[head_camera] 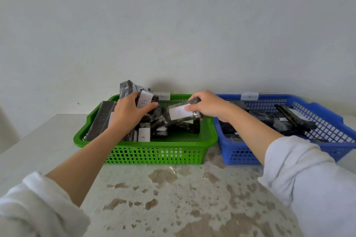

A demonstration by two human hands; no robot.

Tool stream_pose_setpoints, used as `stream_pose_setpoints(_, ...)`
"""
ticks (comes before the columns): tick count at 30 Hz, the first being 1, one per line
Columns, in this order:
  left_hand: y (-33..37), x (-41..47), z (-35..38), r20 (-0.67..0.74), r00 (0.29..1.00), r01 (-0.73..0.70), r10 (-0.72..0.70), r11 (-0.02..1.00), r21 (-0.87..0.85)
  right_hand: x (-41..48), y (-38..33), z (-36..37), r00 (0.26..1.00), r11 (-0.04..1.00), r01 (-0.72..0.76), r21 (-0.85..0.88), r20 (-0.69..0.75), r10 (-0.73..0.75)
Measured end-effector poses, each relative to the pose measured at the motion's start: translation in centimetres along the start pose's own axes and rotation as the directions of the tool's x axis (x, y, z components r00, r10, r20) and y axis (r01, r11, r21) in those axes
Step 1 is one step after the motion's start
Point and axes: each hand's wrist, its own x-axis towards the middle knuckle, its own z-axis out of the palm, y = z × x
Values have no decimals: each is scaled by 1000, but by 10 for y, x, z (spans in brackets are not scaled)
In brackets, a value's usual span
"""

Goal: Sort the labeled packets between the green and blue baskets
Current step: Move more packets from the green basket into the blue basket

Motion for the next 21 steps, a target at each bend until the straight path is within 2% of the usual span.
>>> stream_pose_setpoints(2, 24, 3, 3, -26, 999, -21, 21, 1000, -15, -9, 5, -28, 986, 995, -1, 100, -168, 18)
stream_pose_setpoints(4, 54, 4, 13, -43, 997, -71, 70, 997, -21, -20, 16, -57, 937, 973, -3, 230, -339, 83)
stream_pose_setpoints(6, 84, 1, 32, -24, 993, -116, 116, 993, -4, -33, 33, -84, 882, 907, 4, 421, -429, 195)
stream_pose_setpoints(8, 111, -4, 56, 31, 989, -145, 143, 989, 42, -48, 54, -106, 831, 840, -2, 542, -466, 302)
stream_pose_setpoints(11, 140, -9, 95, 117, 980, -170, 158, 981, 96, -64, 92, -126, 721, 835, -82, 544, -546, 427)
stream_pose_setpoints(14, 153, -10, 118, 84, 979, -192, 186, 979, 72, -68, 126, -132, 620, 848, -197, 493, -608, 497)
stream_pose_setpoints(17, 159, -7, 134, 76, 971, -231, 228, 973, 30, -62, 152, -138, 596, 829, -304, 469, -586, 549)
stream_pose_setpoints(21, 155, -4, 148, 133, 971, -194, 198, 980, -41, -47, 170, -141, 576, 822, -310, 478, -593, 562)
